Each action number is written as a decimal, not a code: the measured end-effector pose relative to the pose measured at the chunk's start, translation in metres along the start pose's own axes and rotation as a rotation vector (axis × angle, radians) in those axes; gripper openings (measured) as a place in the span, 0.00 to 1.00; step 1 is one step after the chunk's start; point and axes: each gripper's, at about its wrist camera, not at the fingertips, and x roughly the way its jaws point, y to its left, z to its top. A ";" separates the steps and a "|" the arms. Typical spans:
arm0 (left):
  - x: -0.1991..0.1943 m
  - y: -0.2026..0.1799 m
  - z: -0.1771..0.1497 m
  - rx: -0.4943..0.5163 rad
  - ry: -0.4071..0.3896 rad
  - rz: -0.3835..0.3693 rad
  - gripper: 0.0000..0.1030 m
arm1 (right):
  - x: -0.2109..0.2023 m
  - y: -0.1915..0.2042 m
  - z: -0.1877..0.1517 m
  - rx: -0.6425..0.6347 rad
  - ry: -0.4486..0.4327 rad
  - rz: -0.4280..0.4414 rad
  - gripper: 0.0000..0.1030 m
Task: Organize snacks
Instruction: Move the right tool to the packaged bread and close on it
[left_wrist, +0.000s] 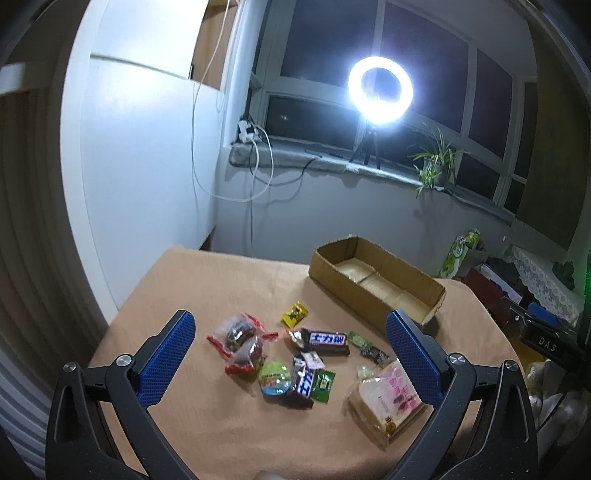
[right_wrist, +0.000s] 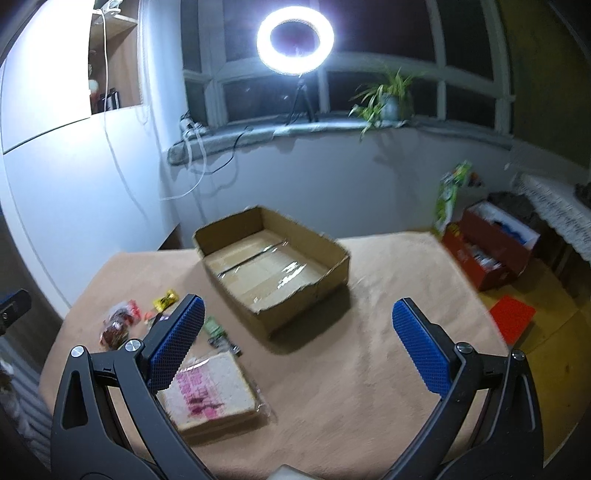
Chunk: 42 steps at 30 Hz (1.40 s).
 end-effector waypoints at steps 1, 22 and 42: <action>0.002 0.001 -0.002 -0.009 0.015 -0.015 0.99 | 0.004 -0.003 -0.002 0.004 0.018 0.027 1.00; 0.063 -0.021 -0.070 -0.168 0.402 -0.336 0.85 | 0.096 0.001 -0.052 0.050 0.465 0.456 1.00; 0.110 -0.039 -0.105 -0.202 0.573 -0.382 0.40 | 0.137 0.023 -0.075 0.005 0.601 0.532 0.67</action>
